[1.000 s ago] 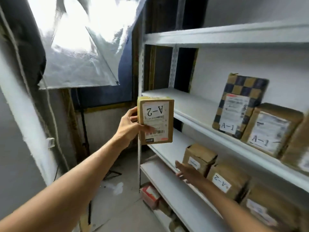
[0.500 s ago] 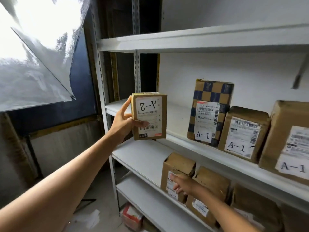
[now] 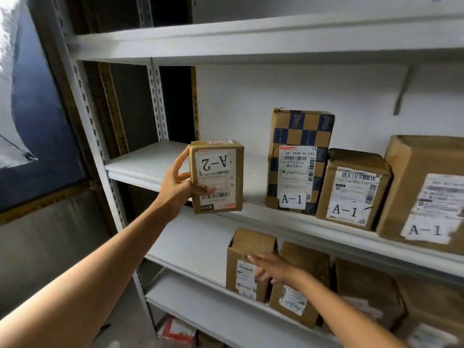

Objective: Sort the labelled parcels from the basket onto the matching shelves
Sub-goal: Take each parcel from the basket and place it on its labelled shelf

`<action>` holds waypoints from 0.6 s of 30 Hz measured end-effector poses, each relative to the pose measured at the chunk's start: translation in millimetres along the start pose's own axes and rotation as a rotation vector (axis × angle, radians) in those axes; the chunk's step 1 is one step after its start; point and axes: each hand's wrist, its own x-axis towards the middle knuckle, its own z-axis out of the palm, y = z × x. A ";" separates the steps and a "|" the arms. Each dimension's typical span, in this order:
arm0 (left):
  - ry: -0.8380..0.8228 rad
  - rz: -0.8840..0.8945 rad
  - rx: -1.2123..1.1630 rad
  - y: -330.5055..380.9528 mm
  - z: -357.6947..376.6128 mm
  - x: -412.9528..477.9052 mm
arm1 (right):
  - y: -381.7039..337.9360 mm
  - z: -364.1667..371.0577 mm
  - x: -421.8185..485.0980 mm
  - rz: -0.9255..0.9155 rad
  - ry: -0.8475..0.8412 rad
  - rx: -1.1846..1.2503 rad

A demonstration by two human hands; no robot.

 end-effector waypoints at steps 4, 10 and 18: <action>-0.066 -0.043 -0.008 -22.2 -20.1 -10.8 | 0.5 23.6 1.8 0.071 -0.030 0.015; -0.070 -0.107 0.011 -71.8 -59.6 -38.3 | -8.2 75.5 19.6 0.099 0.033 0.052; -0.065 -0.399 -0.001 -161.3 -79.2 -56.5 | 3.6 97.9 41.2 0.057 0.115 -0.138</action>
